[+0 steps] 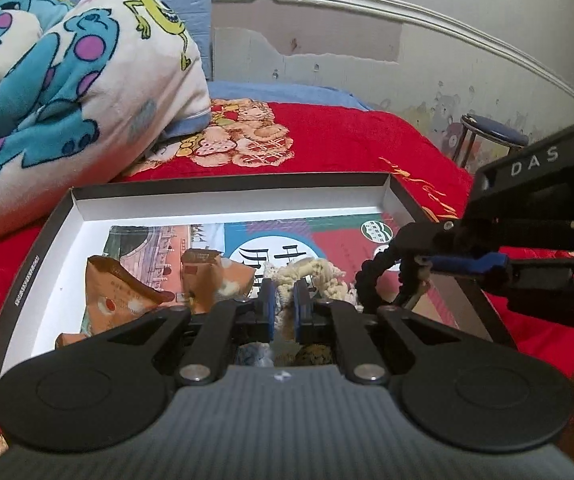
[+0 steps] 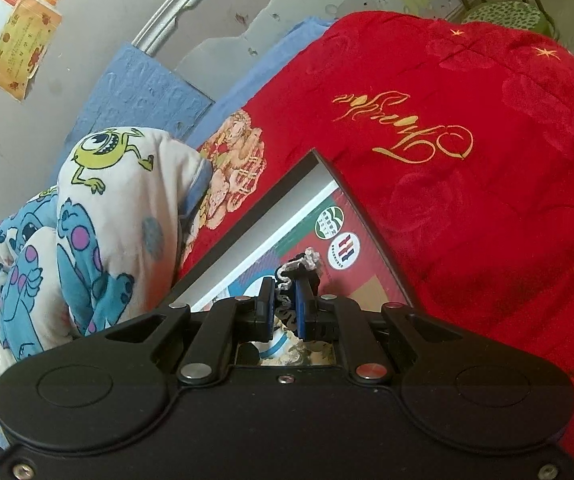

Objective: Organize objects
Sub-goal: 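Open both tools to drop the hair ties into the black box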

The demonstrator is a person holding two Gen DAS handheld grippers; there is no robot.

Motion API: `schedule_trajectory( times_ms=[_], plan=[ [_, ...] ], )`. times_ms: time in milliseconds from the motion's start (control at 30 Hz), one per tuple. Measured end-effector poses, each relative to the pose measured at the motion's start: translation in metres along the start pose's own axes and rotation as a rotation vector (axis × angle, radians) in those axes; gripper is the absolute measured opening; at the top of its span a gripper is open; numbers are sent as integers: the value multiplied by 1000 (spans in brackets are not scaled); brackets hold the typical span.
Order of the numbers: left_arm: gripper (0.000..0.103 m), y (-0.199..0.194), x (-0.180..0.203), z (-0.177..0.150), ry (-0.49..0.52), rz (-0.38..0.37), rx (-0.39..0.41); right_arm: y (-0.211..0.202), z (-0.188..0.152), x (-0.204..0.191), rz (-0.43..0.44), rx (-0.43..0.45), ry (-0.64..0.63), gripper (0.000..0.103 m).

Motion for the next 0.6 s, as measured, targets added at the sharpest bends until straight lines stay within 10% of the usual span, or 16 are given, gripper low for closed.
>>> schedule_trajectory(
  times_ms=[200, 600],
  plan=[
    [17, 2, 3, -2, 16, 7, -6, 2, 0, 2, -3, -20, -12, 11],
    [72, -15, 6, 2, 45, -4, 31, 0, 0, 0, 36, -35, -21, 23]
  ],
)
Point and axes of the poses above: each gripper's, at about its wrist camera, not at the fingertips, and y roughly the way its jaws point, x to its right, z to its top, the point moved 6 cm from there along y, roughly the way its jaws point, and after that the axes turned 13 degrees about -x, right-handed, at the moved point
